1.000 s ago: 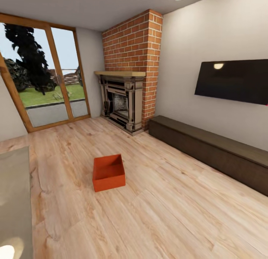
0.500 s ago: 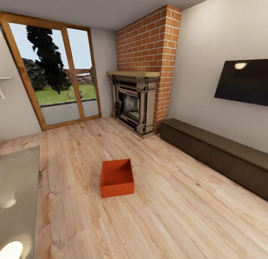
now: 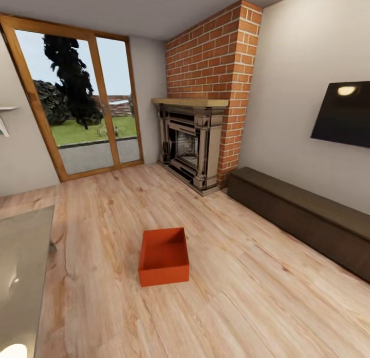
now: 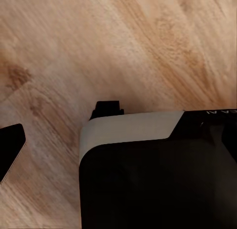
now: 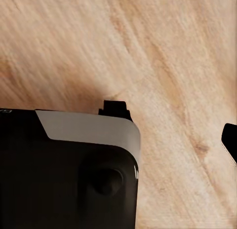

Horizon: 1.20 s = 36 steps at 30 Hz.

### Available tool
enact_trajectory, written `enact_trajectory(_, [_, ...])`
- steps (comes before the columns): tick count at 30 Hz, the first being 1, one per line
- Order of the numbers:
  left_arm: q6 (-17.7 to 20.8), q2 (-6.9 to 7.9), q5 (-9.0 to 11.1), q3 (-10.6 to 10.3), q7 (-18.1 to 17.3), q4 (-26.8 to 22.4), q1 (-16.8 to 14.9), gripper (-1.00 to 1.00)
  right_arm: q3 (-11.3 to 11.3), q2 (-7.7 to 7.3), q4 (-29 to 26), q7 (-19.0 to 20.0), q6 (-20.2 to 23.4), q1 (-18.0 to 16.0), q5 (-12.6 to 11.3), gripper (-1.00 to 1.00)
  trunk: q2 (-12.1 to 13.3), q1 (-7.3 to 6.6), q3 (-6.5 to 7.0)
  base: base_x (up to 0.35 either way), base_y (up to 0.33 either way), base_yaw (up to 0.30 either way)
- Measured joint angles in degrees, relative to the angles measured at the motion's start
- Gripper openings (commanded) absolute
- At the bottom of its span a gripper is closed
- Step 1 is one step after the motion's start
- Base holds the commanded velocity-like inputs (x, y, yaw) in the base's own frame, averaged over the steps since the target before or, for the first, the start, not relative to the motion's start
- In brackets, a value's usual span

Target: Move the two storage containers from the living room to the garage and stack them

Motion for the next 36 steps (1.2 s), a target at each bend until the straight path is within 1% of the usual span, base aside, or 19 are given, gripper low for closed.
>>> enact_trajectory(18, [0.0, 0.0, 0.0, 0.0, 0.0, 0.0, 0.0, 1.0, 0.0, 0.02, 0.0, 0.0, 0.0, 0.0, 0.0, 1.0, 0.0, 0.0, 0.0, 0.322, 0.0, 0.009])
enact_trajectory(36, [0.0, 0.0, 0.0, 0.0, 0.0, 0.0, 0.0, 1.0, 0.0, 0.01, 0.0, 0.0, 0.0, 0.0, 0.0, 1.0, 0.0, 0.0, 0.0, 0.322, 0.0, 0.25])
